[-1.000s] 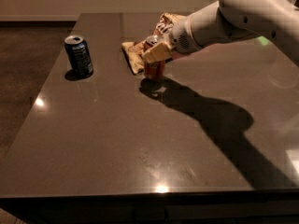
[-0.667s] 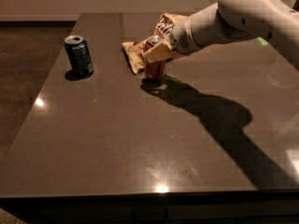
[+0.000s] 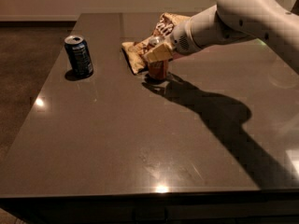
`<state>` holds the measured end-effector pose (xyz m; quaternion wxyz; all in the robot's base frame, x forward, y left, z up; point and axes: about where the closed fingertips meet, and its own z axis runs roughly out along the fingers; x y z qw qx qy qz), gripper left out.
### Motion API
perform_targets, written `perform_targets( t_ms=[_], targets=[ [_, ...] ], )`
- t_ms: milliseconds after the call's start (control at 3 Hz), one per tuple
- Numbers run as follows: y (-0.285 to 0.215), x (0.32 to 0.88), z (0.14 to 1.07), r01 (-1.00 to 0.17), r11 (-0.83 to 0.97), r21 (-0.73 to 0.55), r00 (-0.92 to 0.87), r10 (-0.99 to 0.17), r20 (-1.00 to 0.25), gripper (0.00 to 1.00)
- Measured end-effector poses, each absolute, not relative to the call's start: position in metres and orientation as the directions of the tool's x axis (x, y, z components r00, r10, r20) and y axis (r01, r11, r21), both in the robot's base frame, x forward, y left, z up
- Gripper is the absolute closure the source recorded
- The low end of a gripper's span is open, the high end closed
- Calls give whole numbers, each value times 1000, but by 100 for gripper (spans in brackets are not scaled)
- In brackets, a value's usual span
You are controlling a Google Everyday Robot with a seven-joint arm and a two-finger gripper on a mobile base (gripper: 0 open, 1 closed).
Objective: Move coke can near brown chip bag
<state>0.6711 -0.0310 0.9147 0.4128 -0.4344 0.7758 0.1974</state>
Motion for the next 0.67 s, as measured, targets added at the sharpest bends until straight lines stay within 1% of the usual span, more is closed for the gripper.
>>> perform_targets(
  t_ms=[333,667],
  targets=[
    [-30,671,914,-838,543,-52,-281,-512,-812,0],
    [-30,671,914,-838,542,-52,-281,-512,-812,0]
  ],
)
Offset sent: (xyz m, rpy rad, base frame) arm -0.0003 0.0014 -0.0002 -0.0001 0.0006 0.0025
